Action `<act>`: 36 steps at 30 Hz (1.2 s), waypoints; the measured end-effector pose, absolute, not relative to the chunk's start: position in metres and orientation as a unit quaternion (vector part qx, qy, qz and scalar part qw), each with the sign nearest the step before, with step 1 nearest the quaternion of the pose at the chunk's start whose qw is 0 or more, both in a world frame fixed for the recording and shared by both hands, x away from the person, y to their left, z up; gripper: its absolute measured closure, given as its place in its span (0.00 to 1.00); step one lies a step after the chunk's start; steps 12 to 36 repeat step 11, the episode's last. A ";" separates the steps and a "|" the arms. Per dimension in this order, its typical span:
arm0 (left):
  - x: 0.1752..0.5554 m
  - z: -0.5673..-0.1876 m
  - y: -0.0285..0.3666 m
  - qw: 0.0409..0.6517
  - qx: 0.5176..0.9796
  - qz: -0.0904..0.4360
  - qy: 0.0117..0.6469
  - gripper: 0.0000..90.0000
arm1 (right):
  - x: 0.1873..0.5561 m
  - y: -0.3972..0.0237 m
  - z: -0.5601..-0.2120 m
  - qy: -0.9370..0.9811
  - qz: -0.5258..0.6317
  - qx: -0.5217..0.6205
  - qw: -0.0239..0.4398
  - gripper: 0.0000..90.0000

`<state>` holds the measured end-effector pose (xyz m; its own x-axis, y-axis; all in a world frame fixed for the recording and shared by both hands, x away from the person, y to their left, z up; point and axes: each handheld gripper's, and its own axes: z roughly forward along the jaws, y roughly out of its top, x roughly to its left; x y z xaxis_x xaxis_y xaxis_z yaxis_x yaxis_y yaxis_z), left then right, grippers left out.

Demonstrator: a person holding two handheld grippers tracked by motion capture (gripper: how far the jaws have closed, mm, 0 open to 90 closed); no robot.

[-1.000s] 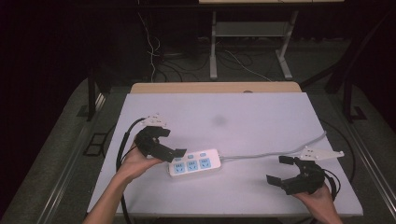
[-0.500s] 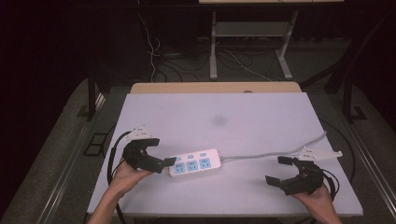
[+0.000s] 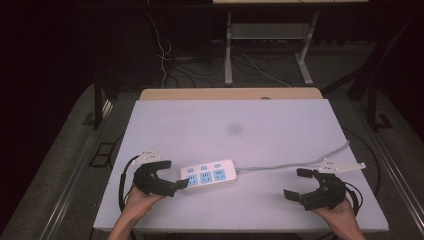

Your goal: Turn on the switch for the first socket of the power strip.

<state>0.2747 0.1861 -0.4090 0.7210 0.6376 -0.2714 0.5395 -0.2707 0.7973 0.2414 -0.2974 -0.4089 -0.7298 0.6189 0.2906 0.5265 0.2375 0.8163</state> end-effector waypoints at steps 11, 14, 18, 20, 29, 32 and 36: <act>0.265 -0.427 0.193 0.481 0.787 0.047 0.384 0.00 | 0.242 -0.296 -0.410 0.788 0.495 0.363 0.044 0.00; 0.265 -0.427 0.193 0.481 0.787 0.047 0.384 0.00 | 0.242 -0.296 -0.410 0.788 0.495 0.363 0.044 0.00; 0.265 -0.427 0.193 0.481 0.787 0.047 0.384 0.00 | 0.242 -0.296 -0.410 0.788 0.495 0.363 0.044 0.00; 0.265 -0.427 0.193 0.481 0.787 0.047 0.384 0.00 | 0.242 -0.296 -0.410 0.788 0.495 0.363 0.044 0.00; 0.265 -0.427 0.193 0.481 0.787 0.047 0.384 0.00 | 0.242 -0.296 -0.410 0.788 0.495 0.363 0.044 0.00; 0.265 -0.427 0.193 0.481 0.787 0.047 0.384 0.00 | 0.242 -0.296 -0.410 0.788 0.495 0.363 0.044 0.00; 0.265 -0.427 0.193 0.481 0.787 0.047 0.384 0.00 | 0.242 -0.296 -0.410 0.788 0.495 0.363 0.044 0.00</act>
